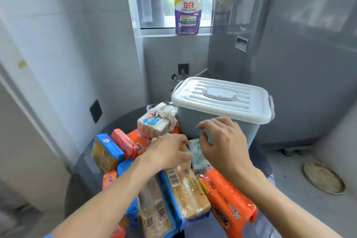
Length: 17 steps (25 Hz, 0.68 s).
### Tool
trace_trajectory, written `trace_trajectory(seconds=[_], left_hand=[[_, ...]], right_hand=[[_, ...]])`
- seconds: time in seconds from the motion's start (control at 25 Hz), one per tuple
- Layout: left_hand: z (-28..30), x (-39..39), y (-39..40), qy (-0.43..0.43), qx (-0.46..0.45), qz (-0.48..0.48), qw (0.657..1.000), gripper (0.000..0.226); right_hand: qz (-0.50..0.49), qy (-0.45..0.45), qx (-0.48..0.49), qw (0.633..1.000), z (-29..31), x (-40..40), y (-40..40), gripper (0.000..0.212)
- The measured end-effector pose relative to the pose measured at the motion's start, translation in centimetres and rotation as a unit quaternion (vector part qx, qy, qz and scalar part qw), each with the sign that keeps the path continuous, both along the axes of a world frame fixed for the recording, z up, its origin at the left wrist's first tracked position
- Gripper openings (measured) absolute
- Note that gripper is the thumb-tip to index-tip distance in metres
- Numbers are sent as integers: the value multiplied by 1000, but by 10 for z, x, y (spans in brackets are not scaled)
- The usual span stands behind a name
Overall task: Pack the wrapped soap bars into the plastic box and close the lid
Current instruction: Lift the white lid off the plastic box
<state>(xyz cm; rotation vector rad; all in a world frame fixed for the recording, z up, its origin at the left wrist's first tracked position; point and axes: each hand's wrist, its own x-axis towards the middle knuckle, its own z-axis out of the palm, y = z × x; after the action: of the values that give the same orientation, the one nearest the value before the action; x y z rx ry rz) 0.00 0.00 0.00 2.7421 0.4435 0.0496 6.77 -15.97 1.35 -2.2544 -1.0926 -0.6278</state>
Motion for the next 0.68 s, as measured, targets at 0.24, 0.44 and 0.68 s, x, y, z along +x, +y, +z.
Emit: trace_trajectory(seconds=[0.24, 0.44, 0.68], left_hand=[[1, 30, 46, -32, 266, 26, 963, 36], [-10, 44, 89, 35, 115, 134, 984, 53], [7, 46, 116, 33, -25, 202, 979, 58]], right_hand=[[-84, -16, -268, 960, 36, 74, 37, 70], [-102, -50, -233, 966, 22, 87, 44, 53], [-62, -78, -201, 974, 15, 67, 37, 50]])
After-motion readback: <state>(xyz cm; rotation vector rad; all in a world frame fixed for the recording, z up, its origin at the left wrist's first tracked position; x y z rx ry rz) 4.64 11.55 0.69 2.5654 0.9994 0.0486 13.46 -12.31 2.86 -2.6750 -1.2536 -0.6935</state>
